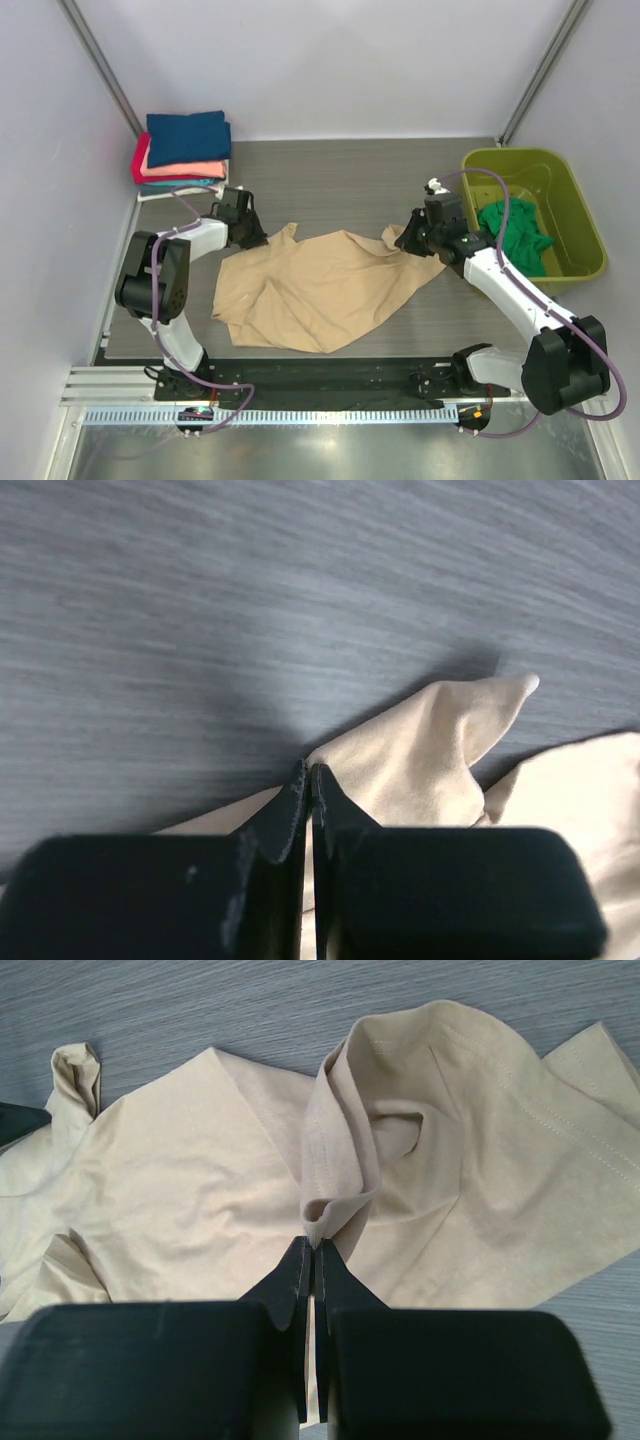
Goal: Fold and stack the t-shirts
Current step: Flatten the tshirt out
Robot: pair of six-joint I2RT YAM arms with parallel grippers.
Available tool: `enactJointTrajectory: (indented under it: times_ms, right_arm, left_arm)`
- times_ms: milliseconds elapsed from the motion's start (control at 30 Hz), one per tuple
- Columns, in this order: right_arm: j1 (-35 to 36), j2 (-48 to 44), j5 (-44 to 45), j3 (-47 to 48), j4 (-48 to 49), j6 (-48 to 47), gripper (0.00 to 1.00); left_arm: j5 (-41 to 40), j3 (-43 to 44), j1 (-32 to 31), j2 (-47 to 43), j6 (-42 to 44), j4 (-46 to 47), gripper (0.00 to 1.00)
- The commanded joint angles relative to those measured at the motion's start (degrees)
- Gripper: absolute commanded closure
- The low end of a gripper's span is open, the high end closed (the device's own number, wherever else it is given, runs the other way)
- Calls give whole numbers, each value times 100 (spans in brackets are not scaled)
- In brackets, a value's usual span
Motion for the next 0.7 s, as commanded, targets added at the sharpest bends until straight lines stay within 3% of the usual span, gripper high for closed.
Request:
enactJointTrajectory:
  times_ms: [0,233,433,500,633,667]
  right_arm:
    - [-22,20,-69,217,181,-45,99]
    - [-66,-322,89,525,-74,-115,99]
    - [-75,-901,291,253,-250,-97,99]
    - [-75,-1069,492,96,-346,-80,99]
    - [-84,-1464,853,-370,-496,61,99]
    - [-84,-1639,1106,-484,-522,113,99]
  left_arm:
    - [44,219,-81,-499,86,-527,100]
    - [-879,949,-468,-2317,482,-1739,100]
    - [-1108,310,-941,-3426,570,-1873,100]
    - [-1300,-25,-1432,-3752,439,-1882,100]
    - [-2327,-991,-3013,-4060,-314,-2082,98]
    - [-2913,-1080,-3765,-4061,-535,-2197,94]
